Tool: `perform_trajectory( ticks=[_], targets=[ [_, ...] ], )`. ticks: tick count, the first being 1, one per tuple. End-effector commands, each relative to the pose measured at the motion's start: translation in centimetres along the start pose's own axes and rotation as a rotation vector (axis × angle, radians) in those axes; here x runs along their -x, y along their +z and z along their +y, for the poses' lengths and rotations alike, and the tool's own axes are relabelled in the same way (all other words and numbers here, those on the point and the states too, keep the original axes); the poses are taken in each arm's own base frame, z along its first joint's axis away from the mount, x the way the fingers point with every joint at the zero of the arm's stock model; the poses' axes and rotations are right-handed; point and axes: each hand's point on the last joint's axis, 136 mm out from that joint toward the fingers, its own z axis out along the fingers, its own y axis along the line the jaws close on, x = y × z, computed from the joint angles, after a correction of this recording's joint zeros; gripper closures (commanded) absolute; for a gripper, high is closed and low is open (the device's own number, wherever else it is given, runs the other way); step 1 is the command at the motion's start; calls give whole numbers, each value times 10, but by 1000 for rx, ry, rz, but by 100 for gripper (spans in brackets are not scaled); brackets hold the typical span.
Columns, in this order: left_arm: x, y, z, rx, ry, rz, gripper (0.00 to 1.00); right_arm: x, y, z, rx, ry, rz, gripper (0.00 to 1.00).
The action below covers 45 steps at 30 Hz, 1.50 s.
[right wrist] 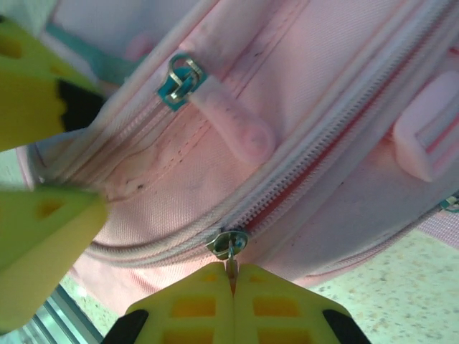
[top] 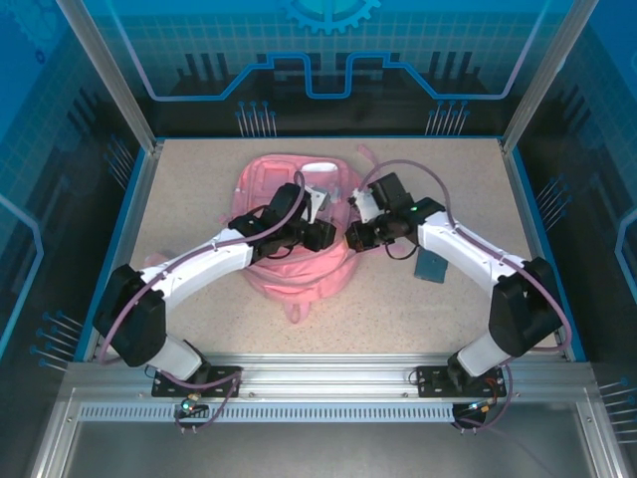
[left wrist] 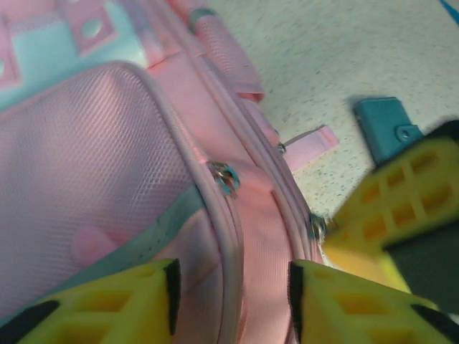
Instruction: Pack books, pencil case, and school supplies into a backpack
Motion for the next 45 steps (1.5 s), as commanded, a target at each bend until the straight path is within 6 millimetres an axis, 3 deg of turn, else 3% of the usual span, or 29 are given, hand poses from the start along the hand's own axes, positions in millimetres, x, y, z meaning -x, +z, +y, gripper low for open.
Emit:
perform_trajectory(
  ticks=[1, 5, 12, 18, 24, 28, 33, 37, 45],
  targets=[
    [13, -24, -9, -58, 70, -35, 42, 32, -33, -13, 38, 39, -113, 100],
    [-5, -29, -4, -44, 226, 30, 28, 53, -41, -31, -2, 7, -147, 100],
    [-15, -8, -3, -53, 346, 113, 32, 77, -39, -37, -12, -36, -153, 100],
    [-12, 11, 24, 94, 387, 143, 58, 78, -37, -41, -14, -41, -143, 100],
    [-8, 21, 25, 97, 377, 125, 79, 73, -35, -41, -5, -41, -127, 100],
    [9, 24, 27, 130, 283, 56, 100, 54, -30, -33, -7, -62, -92, 100],
    [36, 17, 30, 174, 138, -58, 100, 5, -15, -16, -26, -100, -16, 100],
    [46, 18, 23, 145, 101, -93, 100, -24, -1, 15, 21, -142, 23, 100],
    [46, 26, 13, 80, 47, -98, 100, -36, 29, 87, 188, -147, -13, 100]
  ],
)
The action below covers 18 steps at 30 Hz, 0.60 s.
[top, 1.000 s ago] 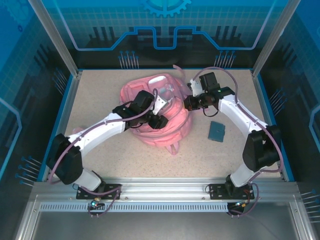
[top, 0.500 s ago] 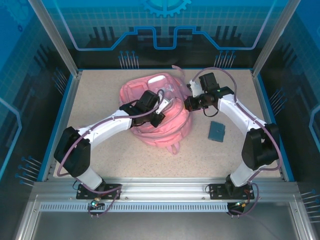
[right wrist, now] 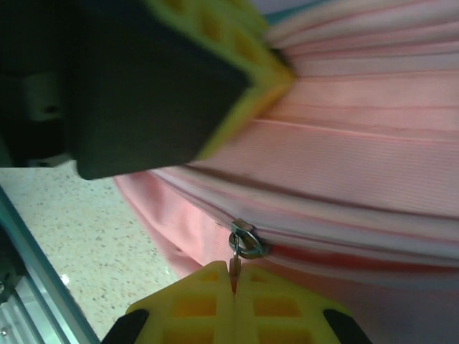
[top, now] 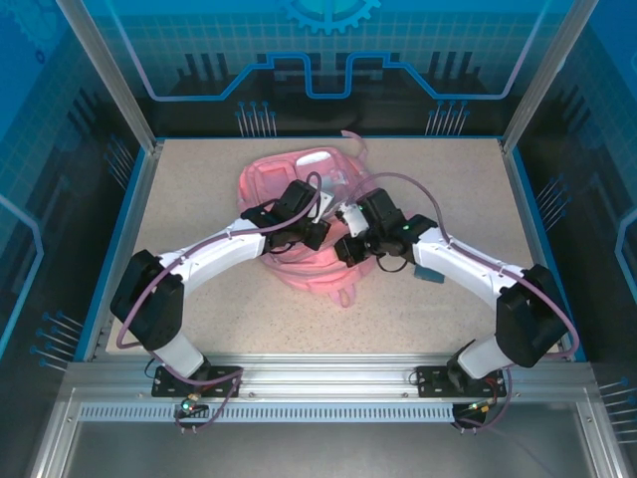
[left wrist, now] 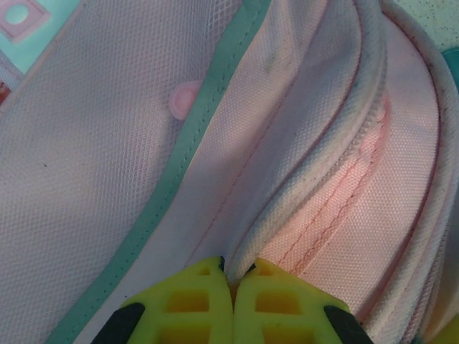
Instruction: Pack books, pencil case, and school supplies into a backpack
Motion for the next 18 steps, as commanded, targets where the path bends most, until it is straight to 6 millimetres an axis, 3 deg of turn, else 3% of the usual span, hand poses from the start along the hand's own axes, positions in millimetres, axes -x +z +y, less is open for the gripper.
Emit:
perform_trajectory(
  ticks=[1, 4, 6, 13, 15, 18],
  targets=[
    [57, -7, -8, -48, -90, -198, 100, -3, 13, 45, 143, 36, -7, 100],
    [54, -8, -7, -53, -98, -203, 100, 0, 13, 39, 128, 104, -53, 100],
    [51, -11, -4, -56, -106, -207, 100, 6, -1, 28, 107, 156, -108, 97],
    [35, -20, 1, -108, -105, -223, 100, 29, -72, -7, 97, 334, -317, 49],
    [31, -23, -2, -124, -87, -230, 100, 33, -81, -14, 98, 388, -332, 38],
    [26, -28, -5, -147, -57, -238, 100, 43, -85, -25, 103, 480, -310, 30]
  ],
)
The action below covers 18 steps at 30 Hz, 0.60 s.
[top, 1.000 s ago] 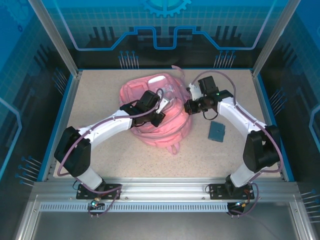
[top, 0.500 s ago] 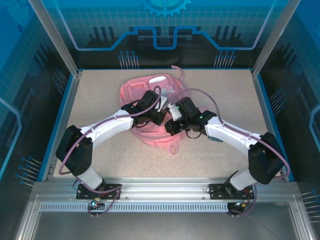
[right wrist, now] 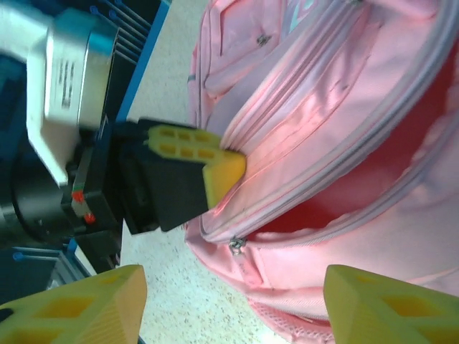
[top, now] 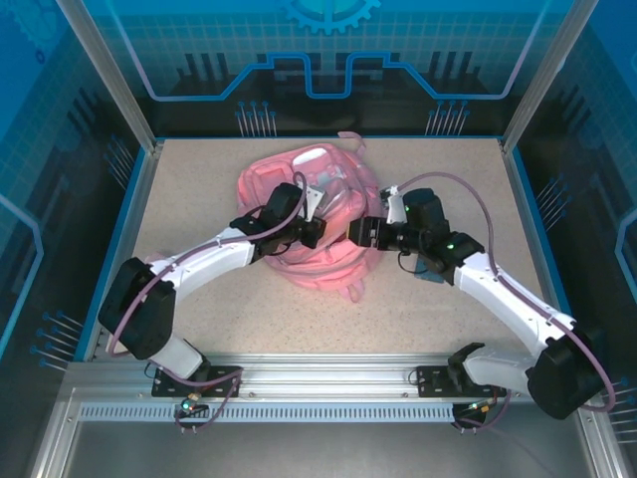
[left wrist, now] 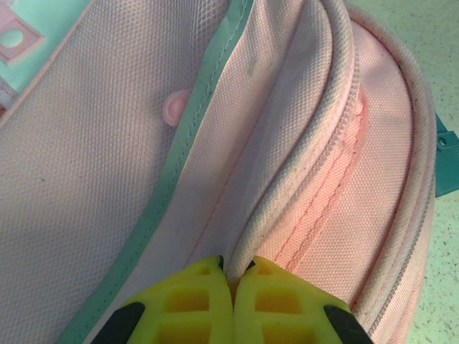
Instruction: Pack books, pencil case, and school supplies into a backpack
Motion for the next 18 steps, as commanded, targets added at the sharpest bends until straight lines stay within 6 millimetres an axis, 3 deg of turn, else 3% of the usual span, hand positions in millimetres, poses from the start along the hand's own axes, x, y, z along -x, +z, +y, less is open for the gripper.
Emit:
perform_trajectory(
  ticks=[1, 7, 12, 17, 18],
  targets=[
    [19, -18, -10, -62, 25, -95, 100, 9, 5, -3, 1, 152, 50, 30],
    [14, -29, -14, -85, 47, -104, 100, 23, 31, -4, 0, 274, 110, 30],
    [17, -33, -15, -92, 33, -122, 100, 16, 53, -7, 27, 343, 161, 31],
    [17, -33, -15, -95, 13, -120, 100, 19, 66, 9, 149, 346, 150, 29],
    [17, -35, -13, -85, -10, -117, 95, 22, 69, 13, 178, 343, 140, 31]
  ],
)
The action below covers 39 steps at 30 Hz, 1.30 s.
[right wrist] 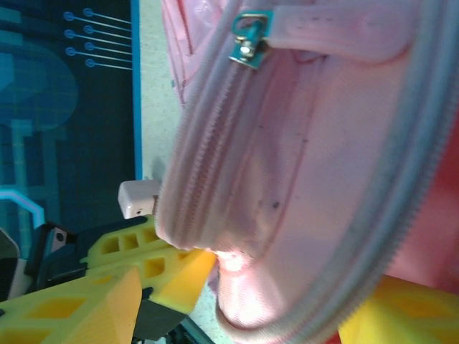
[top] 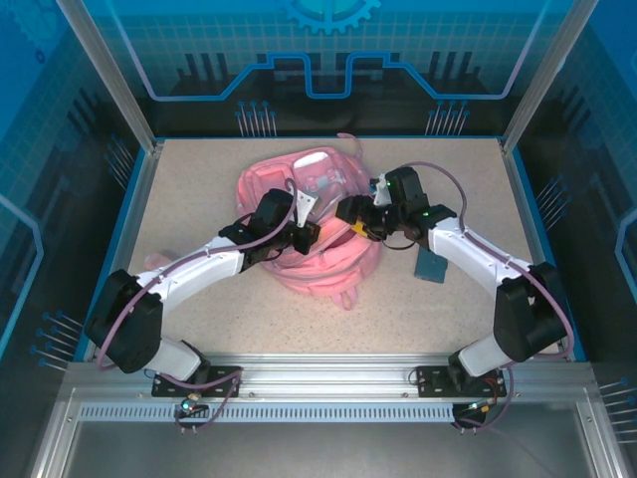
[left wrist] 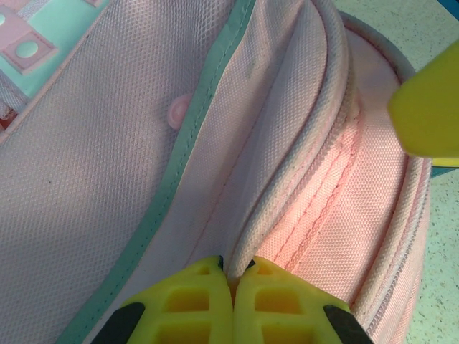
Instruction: Pack books, pencil case, and school supplies into a backpack
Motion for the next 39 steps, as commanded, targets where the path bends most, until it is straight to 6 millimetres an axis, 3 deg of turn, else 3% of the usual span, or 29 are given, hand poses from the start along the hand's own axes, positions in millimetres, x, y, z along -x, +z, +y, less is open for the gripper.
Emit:
perform_trajectory(
  ticks=[1, 3, 5, 9, 15, 18, 25, 30, 39],
  targets=[
    [25, -20, -10, -39, -69, -91, 83, 3, 7, 30, 148, -16, 5, 34],
    [24, -33, -7, -14, -148, -83, 66, 5, 11, 36, 170, -22, 8, 43],
    [18, -47, 0, 37, -241, -64, 56, 6, 14, 41, 185, -27, 8, 54],
    [-9, -67, 0, 52, -393, -11, 50, 9, 17, 49, 204, -43, -5, 69],
    [-54, -62, -12, 30, -529, 106, 55, 6, 20, 57, 218, -63, 3, 73],
    [-64, -55, -10, 45, -552, 125, 59, 5, 21, 59, 218, -67, 9, 75],
    [-68, -37, -12, 34, -579, 150, 65, 1, 22, 60, 219, -73, 18, 78],
    [-71, -30, -3, 87, -591, 150, 67, -1, 22, 60, 221, -69, 22, 79],
    [-66, -15, -4, 73, -626, 136, 68, -8, 22, 62, 243, -57, 40, 83]
  ],
)
